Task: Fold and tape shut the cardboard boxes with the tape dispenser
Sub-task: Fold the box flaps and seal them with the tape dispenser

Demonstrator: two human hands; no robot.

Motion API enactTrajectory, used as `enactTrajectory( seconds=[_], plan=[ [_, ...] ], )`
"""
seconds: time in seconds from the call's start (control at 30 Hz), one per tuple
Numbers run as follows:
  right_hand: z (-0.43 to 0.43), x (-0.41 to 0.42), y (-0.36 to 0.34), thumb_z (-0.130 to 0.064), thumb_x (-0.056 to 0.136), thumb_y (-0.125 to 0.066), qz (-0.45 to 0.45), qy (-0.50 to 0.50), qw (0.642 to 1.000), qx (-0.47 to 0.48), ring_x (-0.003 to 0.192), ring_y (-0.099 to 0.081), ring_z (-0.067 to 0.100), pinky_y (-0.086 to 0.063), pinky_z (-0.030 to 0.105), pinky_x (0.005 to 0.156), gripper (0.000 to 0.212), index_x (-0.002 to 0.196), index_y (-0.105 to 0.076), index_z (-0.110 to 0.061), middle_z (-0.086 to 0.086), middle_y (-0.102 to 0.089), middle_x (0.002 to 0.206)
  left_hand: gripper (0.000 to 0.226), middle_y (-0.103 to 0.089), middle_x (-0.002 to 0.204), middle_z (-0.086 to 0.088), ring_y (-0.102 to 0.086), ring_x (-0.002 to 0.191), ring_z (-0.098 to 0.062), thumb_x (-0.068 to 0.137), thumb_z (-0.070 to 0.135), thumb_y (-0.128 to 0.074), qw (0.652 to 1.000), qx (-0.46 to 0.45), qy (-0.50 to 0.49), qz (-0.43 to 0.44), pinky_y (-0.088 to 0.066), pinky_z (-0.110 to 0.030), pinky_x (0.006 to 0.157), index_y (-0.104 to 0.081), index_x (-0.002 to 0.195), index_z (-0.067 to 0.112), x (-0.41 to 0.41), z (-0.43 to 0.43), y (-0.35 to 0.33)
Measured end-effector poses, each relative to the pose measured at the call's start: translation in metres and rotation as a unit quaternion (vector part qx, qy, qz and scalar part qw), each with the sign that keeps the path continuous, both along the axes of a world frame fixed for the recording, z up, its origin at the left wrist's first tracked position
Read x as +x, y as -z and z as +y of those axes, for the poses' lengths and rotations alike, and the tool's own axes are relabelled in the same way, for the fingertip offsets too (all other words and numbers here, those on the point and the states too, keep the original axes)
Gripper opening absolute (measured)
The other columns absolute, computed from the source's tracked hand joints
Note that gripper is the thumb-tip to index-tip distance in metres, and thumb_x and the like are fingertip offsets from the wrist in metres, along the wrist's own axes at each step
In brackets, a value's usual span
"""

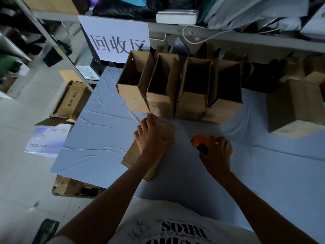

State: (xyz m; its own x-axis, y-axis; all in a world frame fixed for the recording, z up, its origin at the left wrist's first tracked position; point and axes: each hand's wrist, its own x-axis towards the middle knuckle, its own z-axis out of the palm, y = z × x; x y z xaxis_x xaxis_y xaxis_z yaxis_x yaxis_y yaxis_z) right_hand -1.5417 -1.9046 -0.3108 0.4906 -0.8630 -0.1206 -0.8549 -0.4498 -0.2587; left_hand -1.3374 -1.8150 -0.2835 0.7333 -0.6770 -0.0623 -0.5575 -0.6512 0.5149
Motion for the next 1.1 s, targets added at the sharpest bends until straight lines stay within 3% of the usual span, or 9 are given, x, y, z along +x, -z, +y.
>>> enactTrajectory(
  seconds=[0.07, 0.17, 0.23, 0.33, 0.53, 0.67, 0.87, 0.97, 1.1],
  plan=[
    [0.001, 0.021, -0.025, -0.023, 0.082, -0.071, -0.161, -0.013, 0.986, 0.031, 0.109, -0.051, 0.031, -0.044, 0.036, 0.088, 0.054, 0.128, -0.049, -0.003, 0.017, -0.051, 0.120, 0.118, -0.030, 0.147, -0.004, -0.032, 0.130, -0.027, 0.059, 0.066, -0.075, 0.999, -0.045, -0.008, 0.010, -0.026, -0.044, 0.109, -0.013, 0.148, 0.021, -0.003, -0.001, -0.009],
    [0.010, 0.063, -0.066, -0.026, 0.090, -0.063, -0.367, 0.008, 0.917, 0.153, 0.097, -0.060, 0.010, -0.046, 0.017, 0.077, 0.030, 0.117, -0.054, -0.019, -0.004, -0.060, 0.107, 0.122, -0.033, 0.143, -0.005, -0.036, 0.127, -0.025, 0.054, 0.068, -0.077, 0.994, -0.106, -0.020, 0.034, -0.033, -0.045, 0.106, -0.016, 0.147, 0.018, -0.012, -0.007, -0.029],
    [0.014, 0.079, -0.081, -0.029, 0.091, -0.061, -0.438, 0.051, 0.885, 0.151, 0.095, -0.062, 0.006, -0.048, 0.022, 0.081, 0.020, 0.109, -0.055, -0.025, -0.007, -0.064, 0.101, 0.114, -0.039, 0.137, -0.002, -0.042, 0.122, -0.019, 0.055, 0.066, -0.077, 0.980, -0.166, -0.034, 0.107, -0.043, -0.044, 0.101, -0.023, 0.144, 0.020, -0.015, -0.010, -0.044],
    [0.014, 0.075, -0.090, -0.026, 0.090, -0.063, -0.492, 0.085, 0.853, 0.150, 0.088, -0.063, 0.001, -0.049, 0.022, 0.078, 0.014, 0.103, -0.056, -0.029, -0.013, -0.066, 0.093, 0.075, -0.055, 0.125, 0.003, -0.057, 0.110, -0.013, 0.075, 0.050, -0.070, 0.929, -0.283, -0.057, 0.231, -0.053, -0.043, 0.091, -0.037, 0.136, 0.023, -0.014, -0.002, -0.058],
    [0.016, 0.048, -0.080, -0.013, 0.084, -0.069, -0.508, 0.067, 0.848, 0.135, 0.086, -0.064, -0.001, -0.050, 0.012, 0.075, 0.020, 0.099, -0.061, -0.023, -0.017, -0.067, 0.090, 0.021, -0.063, 0.107, 0.008, -0.062, 0.094, -0.003, 0.092, 0.022, -0.060, 0.921, -0.333, -0.002, 0.203, -0.054, -0.020, 0.075, -0.057, 0.112, 0.021, -0.015, 0.014, -0.064],
    [0.017, 0.040, -0.082, -0.014, 0.084, -0.069, -0.496, 0.052, 0.859, 0.117, 0.088, -0.064, 0.001, -0.052, 0.014, 0.075, 0.026, 0.099, -0.060, -0.033, -0.017, -0.067, 0.092, 0.016, -0.063, 0.103, 0.008, -0.062, 0.091, -0.003, 0.091, 0.021, -0.060, 0.924, -0.327, 0.024, 0.195, -0.054, -0.016, 0.070, -0.058, 0.107, 0.024, -0.014, 0.017, -0.061],
    [0.011, 0.031, -0.082, -0.015, 0.082, -0.070, -0.430, -0.008, 0.900, 0.068, 0.089, -0.063, 0.006, -0.055, 0.024, 0.074, 0.020, 0.101, -0.063, -0.014, -0.005, -0.065, 0.096, 0.016, -0.057, 0.104, 0.003, -0.061, 0.089, -0.009, 0.091, 0.022, -0.062, 0.950, -0.270, 0.106, 0.120, -0.051, -0.011, 0.064, -0.058, 0.106, 0.020, -0.005, 0.016, -0.059],
    [0.008, 0.031, -0.085, -0.014, 0.085, -0.069, -0.405, -0.061, 0.912, 0.032, 0.088, -0.063, 0.014, -0.053, 0.024, 0.073, 0.016, 0.099, -0.062, -0.013, -0.002, -0.060, 0.101, 0.013, -0.055, 0.103, 0.005, -0.060, 0.088, -0.009, 0.092, 0.022, -0.060, 0.957, -0.239, 0.139, 0.092, -0.052, -0.015, 0.067, -0.059, 0.104, 0.019, 0.005, 0.017, -0.059],
    [0.008, 0.036, -0.090, -0.019, 0.087, -0.068, -0.397, -0.079, 0.914, 0.038, 0.087, -0.062, 0.004, -0.054, 0.029, 0.076, 0.010, 0.095, -0.062, -0.022, -0.009, -0.063, 0.098, 0.010, -0.058, 0.103, 0.001, -0.060, 0.090, -0.011, 0.091, 0.018, -0.062, 0.955, -0.249, 0.140, 0.076, -0.053, -0.022, 0.073, -0.064, 0.100, 0.014, 0.014, 0.017, -0.062]
  ],
)
